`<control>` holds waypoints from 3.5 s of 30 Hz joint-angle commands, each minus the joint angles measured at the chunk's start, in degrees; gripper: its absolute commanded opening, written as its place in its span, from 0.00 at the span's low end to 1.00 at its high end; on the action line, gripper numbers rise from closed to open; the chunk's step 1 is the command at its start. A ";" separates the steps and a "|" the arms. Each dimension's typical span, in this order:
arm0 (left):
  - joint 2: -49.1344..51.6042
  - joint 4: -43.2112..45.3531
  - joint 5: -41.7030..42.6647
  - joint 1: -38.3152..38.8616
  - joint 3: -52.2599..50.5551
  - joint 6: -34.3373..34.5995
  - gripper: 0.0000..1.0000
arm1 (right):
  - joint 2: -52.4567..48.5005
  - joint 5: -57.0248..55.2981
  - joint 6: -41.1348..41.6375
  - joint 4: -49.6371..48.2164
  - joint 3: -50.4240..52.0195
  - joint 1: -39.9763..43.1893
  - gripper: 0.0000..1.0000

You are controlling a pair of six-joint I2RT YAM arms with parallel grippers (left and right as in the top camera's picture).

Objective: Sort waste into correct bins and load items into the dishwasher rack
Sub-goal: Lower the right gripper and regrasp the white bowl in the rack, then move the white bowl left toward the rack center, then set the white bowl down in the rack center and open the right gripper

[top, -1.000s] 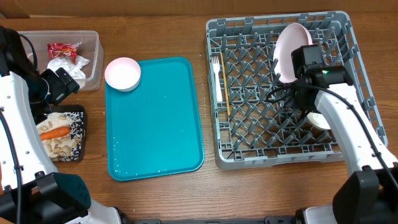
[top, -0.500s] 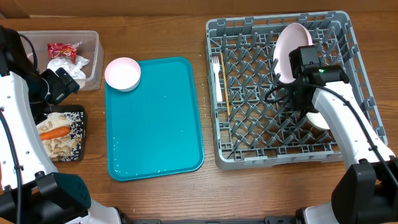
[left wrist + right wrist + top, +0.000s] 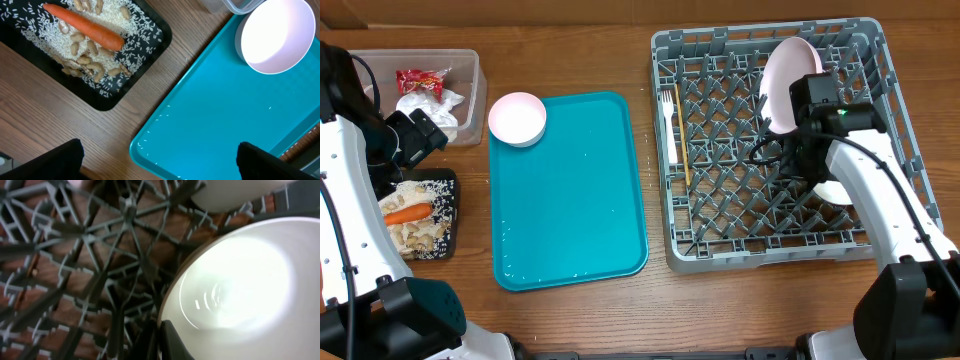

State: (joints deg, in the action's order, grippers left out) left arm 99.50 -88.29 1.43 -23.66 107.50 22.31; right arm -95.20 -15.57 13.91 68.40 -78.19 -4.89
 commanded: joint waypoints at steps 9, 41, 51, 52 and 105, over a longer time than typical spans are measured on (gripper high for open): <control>-0.37 0.09 -0.37 -0.22 0.33 -0.63 1.00 | 14.47 36.00 -4.07 4.98 -12.68 0.15 0.04; -0.37 0.09 -0.37 -0.22 0.33 -0.63 1.00 | 6.27 69.68 -9.49 -14.71 5.51 4.74 0.04; -0.37 0.09 -0.37 -0.22 0.33 -0.63 1.00 | 5.40 69.68 -12.48 -10.97 5.53 11.17 0.04; -0.37 0.09 -0.37 -0.22 0.33 -0.63 1.00 | 5.38 69.81 -12.46 -10.91 5.62 11.39 0.04; -0.31 0.26 -0.37 0.07 0.33 -0.63 1.00 | 5.40 42.32 -6.56 0.22 -0.90 20.76 0.10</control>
State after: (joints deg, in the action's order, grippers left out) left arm 99.50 -88.12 1.41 -23.66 107.50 22.31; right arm -89.89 41.87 5.87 64.23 -71.48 15.92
